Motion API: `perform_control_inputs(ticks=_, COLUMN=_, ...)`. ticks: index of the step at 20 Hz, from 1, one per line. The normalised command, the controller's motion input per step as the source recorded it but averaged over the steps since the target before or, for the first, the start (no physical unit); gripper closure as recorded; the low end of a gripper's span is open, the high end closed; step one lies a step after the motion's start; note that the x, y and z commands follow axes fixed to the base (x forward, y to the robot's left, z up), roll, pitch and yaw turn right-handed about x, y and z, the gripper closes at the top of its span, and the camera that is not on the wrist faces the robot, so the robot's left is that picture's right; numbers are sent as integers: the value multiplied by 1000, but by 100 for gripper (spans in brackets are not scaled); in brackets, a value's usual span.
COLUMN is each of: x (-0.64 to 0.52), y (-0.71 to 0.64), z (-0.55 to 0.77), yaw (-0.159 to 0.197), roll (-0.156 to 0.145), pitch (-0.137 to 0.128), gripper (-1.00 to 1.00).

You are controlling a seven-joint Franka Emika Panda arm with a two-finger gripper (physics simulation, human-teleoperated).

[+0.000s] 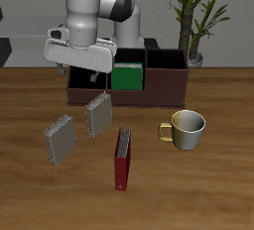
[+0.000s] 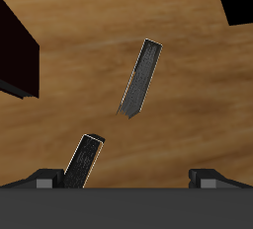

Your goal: Place the green book into the back desk caddy's front compartment and place the left yellow book into the back desk caddy's right compartment and place the red book into the back desk caddy's right compartment

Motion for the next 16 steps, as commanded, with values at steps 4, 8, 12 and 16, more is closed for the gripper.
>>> perform_control_inputs(ticks=4, x=37, y=223, z=-131, yaw=12, roll=-78, pitch=-7, gripper=-100)
perform_control_inputs(ticks=8, x=-24, y=364, z=-163, yaw=-18, roll=-16, pitch=-18, gripper=-100)
perform_control_inputs(ticks=12, x=38, y=348, z=-196, yaw=-45, roll=63, pitch=-17, gripper=-100)
perform_control_inputs(ticks=16, x=32, y=84, z=-231, yaw=-74, roll=51, pitch=-21, gripper=-100)
